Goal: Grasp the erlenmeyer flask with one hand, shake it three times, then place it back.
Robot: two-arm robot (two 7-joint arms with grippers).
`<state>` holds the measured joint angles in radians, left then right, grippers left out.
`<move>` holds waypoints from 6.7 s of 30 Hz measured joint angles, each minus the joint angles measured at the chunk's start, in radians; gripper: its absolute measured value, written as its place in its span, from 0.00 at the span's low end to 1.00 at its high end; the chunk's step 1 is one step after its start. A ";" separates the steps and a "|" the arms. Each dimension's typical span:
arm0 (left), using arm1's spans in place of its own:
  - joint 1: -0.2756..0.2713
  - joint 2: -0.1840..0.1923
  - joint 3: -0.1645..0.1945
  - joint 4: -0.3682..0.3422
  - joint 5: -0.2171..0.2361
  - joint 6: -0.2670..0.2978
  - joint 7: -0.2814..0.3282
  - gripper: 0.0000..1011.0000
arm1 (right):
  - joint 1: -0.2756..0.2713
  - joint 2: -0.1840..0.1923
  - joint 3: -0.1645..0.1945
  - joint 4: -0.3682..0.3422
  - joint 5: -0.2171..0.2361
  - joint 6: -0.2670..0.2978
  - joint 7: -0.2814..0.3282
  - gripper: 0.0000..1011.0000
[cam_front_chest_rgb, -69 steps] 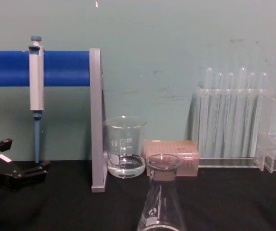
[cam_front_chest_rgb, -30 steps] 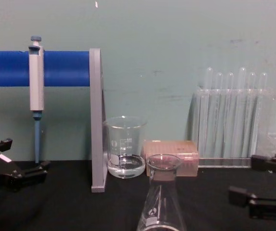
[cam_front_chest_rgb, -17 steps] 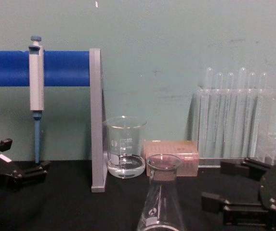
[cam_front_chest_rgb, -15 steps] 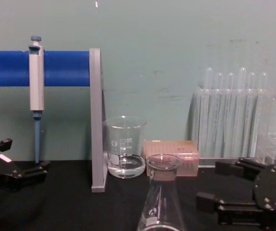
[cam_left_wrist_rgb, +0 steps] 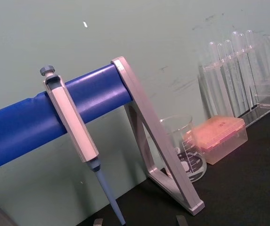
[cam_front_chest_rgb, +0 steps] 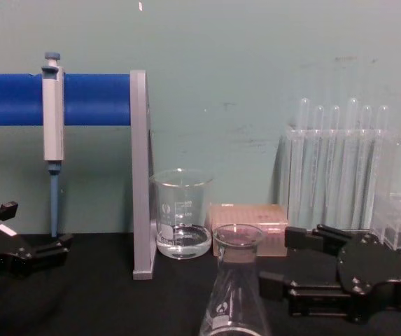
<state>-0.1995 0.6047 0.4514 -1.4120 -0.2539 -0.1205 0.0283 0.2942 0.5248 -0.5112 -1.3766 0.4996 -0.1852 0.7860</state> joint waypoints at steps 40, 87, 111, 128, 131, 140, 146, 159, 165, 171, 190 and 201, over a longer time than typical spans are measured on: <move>0.000 0.000 0.000 0.000 0.000 0.000 0.000 0.99 | 0.190 -0.107 -0.099 0.258 0.034 -0.031 0.132 0.99; 0.000 0.000 0.000 0.000 0.000 0.000 0.000 0.99 | 0.224 -0.137 -0.118 0.306 0.029 -0.034 0.143 0.99; 0.000 0.000 0.000 0.000 0.000 0.000 0.000 0.99 | 0.224 -0.137 -0.118 0.307 0.030 -0.033 0.145 0.79; 0.000 0.000 0.000 0.000 0.000 0.000 0.000 0.99 | 0.224 -0.137 -0.118 0.307 0.030 -0.034 0.145 0.44; 0.000 0.000 0.000 0.000 0.000 0.000 0.000 0.99 | 0.224 -0.137 -0.118 0.307 0.030 -0.034 0.145 0.44; 0.000 0.000 0.000 0.000 0.000 0.000 0.000 0.99 | 0.224 -0.137 -0.118 0.307 0.030 -0.034 0.145 0.45; 0.000 0.000 0.000 0.000 0.000 0.000 0.000 0.99 | 0.223 -0.136 -0.118 0.305 0.030 -0.033 0.144 0.45; 0.000 0.000 0.000 0.000 0.000 0.000 0.000 0.99 | 0.192 -0.114 -0.064 0.208 0.059 -0.030 0.072 0.45; 0.000 0.000 0.000 0.000 0.000 0.000 0.000 0.99 | 0.183 -0.100 -0.030 0.145 0.063 -0.014 0.014 0.45; 0.000 0.000 0.000 0.000 0.000 0.000 0.000 0.99 | 0.170 -0.086 0.003 0.077 0.064 0.010 -0.047 0.44; 0.000 0.000 0.000 0.000 0.000 0.000 0.000 0.99 | 0.113 -0.079 0.071 -0.031 0.041 0.045 -0.178 0.44; 0.000 0.000 0.000 0.000 0.000 0.000 0.000 0.99 | 0.111 -0.090 0.075 -0.029 0.034 0.052 -0.172 0.45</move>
<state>-0.1995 0.6047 0.4514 -1.4119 -0.2539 -0.1205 0.0283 0.4054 0.4345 -0.4366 -1.4057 0.5337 -0.1332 0.6144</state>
